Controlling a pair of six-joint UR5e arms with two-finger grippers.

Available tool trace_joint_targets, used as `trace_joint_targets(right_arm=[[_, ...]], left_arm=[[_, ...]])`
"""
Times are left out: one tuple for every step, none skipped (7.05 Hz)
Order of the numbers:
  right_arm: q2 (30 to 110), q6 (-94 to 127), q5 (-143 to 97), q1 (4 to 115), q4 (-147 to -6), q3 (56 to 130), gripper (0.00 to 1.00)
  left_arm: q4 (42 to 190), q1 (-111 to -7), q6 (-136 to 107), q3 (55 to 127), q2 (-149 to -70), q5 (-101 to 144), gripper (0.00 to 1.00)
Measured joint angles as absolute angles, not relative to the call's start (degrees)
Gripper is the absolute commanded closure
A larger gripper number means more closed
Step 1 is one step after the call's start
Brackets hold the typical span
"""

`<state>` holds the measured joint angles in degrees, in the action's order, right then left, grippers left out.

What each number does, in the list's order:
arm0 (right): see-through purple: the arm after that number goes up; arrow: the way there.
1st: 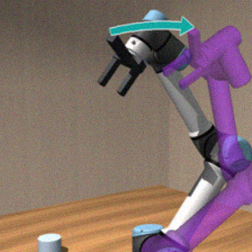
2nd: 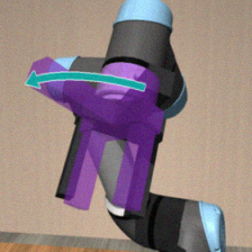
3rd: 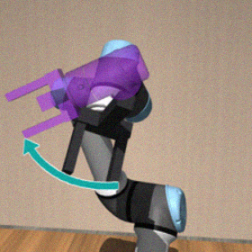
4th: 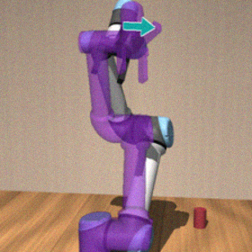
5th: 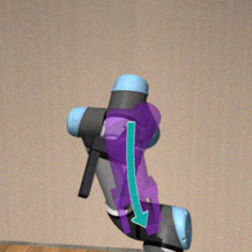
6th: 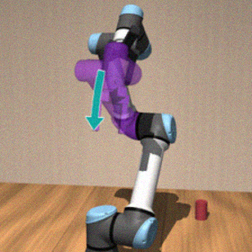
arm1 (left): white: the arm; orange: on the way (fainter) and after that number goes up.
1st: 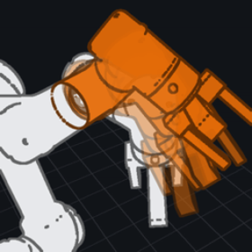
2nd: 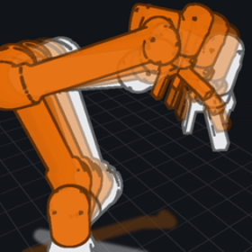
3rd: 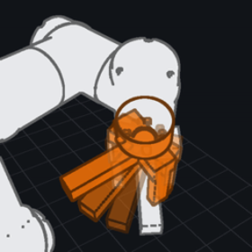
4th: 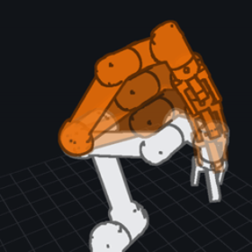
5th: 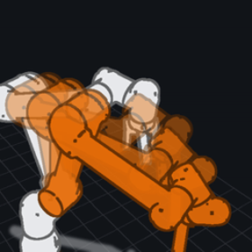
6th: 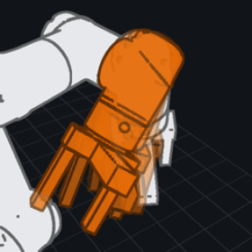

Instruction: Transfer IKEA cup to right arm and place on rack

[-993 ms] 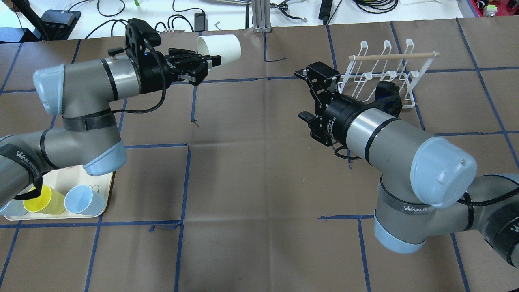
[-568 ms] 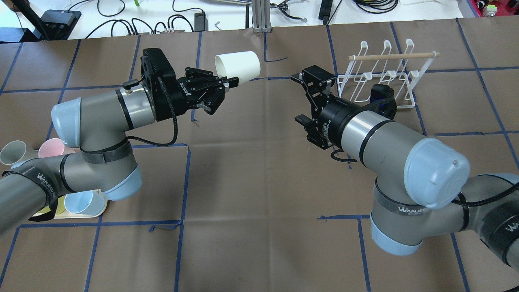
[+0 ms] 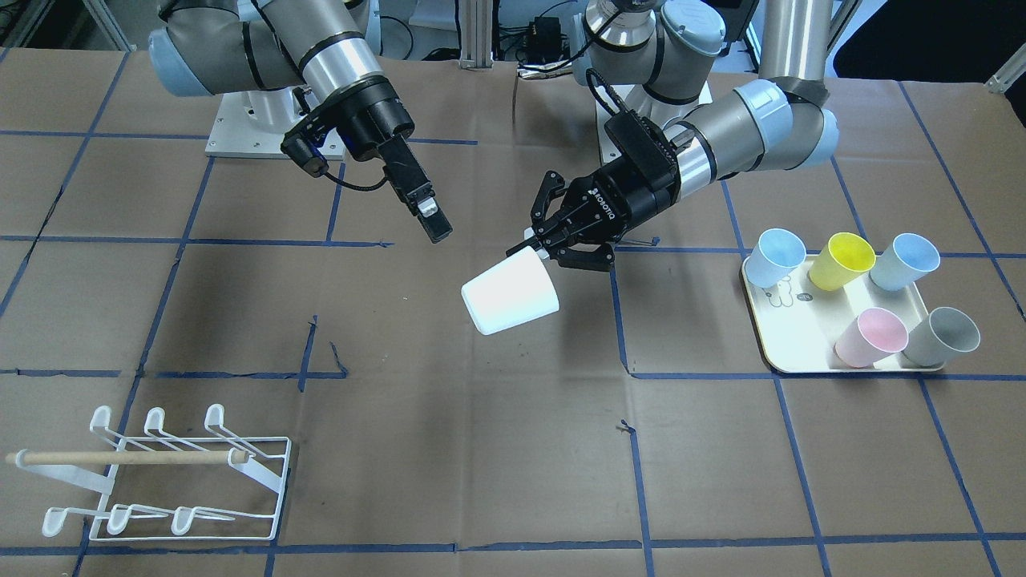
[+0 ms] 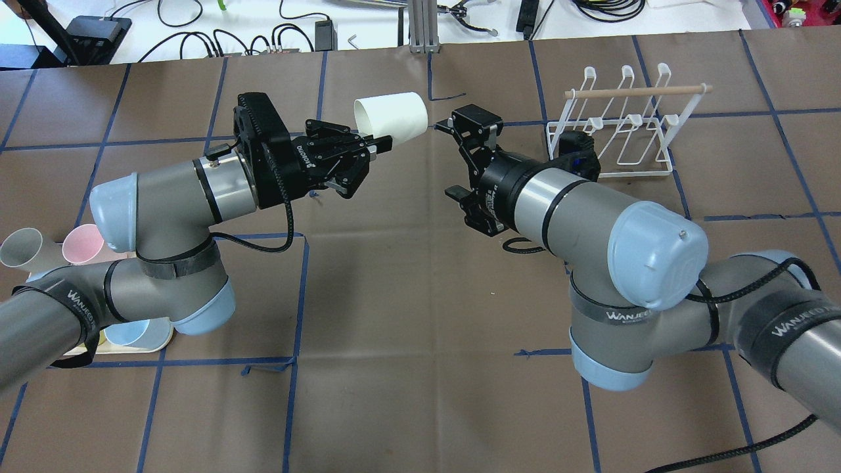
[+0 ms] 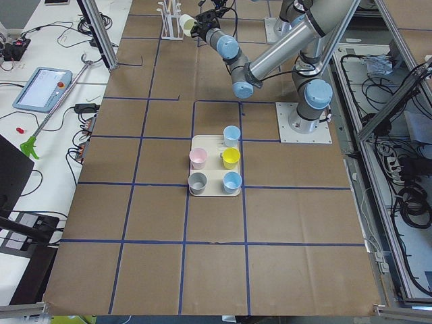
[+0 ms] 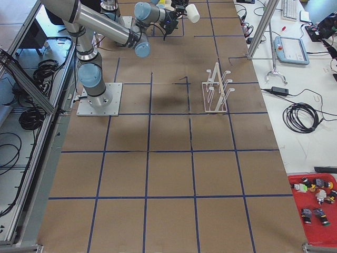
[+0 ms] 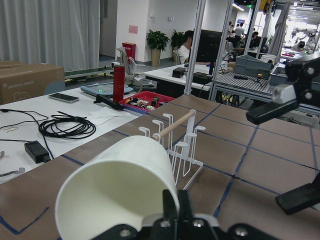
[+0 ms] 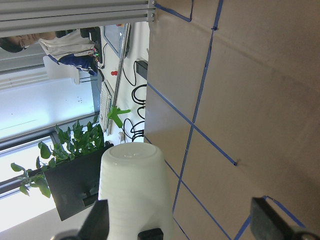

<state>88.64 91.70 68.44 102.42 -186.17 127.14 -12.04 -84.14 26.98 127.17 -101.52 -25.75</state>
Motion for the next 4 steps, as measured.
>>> trace_joint_targets(right_arm=[[86.8,92.0,68.9,103.0,-186.2,125.1,0.0],[85.4,92.1,69.3,103.3,-185.8,123.3,0.0],[83.9,92.2,69.5,103.5,-185.2,121.2,0.0],[82.5,92.2,69.7,103.7,-184.8,119.4,0.0]], left_arm=[[-12.0,-84.3,26.9,127.2,-101.5,-25.8,0.99],[-12.0,-84.6,26.9,127.2,-101.5,-25.8,0.99],[-12.0,-84.7,26.8,127.1,-101.4,-25.8,0.99],[-12.0,-84.8,26.8,127.1,-101.4,-25.8,0.99]])
